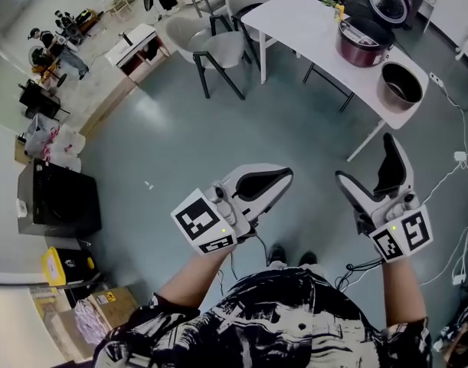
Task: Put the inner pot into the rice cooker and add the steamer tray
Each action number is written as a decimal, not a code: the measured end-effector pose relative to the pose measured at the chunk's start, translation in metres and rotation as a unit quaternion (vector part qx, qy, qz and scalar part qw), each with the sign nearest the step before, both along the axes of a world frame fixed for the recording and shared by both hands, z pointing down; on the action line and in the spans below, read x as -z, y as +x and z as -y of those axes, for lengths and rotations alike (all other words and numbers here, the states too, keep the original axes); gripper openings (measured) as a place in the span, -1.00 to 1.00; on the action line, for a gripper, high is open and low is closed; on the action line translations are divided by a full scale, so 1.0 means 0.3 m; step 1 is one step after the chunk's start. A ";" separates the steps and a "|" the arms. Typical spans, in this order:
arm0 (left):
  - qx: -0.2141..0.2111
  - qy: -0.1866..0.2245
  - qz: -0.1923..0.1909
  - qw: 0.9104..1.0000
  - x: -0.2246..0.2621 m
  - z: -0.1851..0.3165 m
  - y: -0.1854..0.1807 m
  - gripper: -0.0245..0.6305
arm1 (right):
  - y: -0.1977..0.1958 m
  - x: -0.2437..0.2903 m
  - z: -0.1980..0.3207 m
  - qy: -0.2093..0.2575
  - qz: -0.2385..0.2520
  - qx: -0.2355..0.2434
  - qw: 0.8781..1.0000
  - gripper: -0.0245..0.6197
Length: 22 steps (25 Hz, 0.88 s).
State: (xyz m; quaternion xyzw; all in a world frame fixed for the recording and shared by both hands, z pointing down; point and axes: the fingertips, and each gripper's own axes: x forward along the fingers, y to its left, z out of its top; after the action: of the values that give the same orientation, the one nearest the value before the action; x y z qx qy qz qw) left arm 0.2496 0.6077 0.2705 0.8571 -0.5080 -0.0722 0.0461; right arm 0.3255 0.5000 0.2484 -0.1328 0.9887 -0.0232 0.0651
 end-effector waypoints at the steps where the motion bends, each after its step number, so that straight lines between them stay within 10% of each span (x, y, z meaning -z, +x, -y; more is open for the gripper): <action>1: 0.002 -0.001 -0.001 1.000 -0.003 0.007 -0.022 -0.91 | -0.019 -0.002 0.008 -0.001 -0.001 0.000 1.000 0.66; 22: 0.055 -0.002 0.030 0.998 0.023 0.625 -0.370 -0.91 | -0.396 0.047 0.664 0.002 0.038 0.061 0.997 0.66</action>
State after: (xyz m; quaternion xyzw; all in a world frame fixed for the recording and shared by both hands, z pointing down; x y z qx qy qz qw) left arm 0.1387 0.4203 0.2634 0.8295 -0.5557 -0.0484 0.0285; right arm 0.2067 0.3009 0.2344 -0.0710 0.9919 -0.0300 0.1014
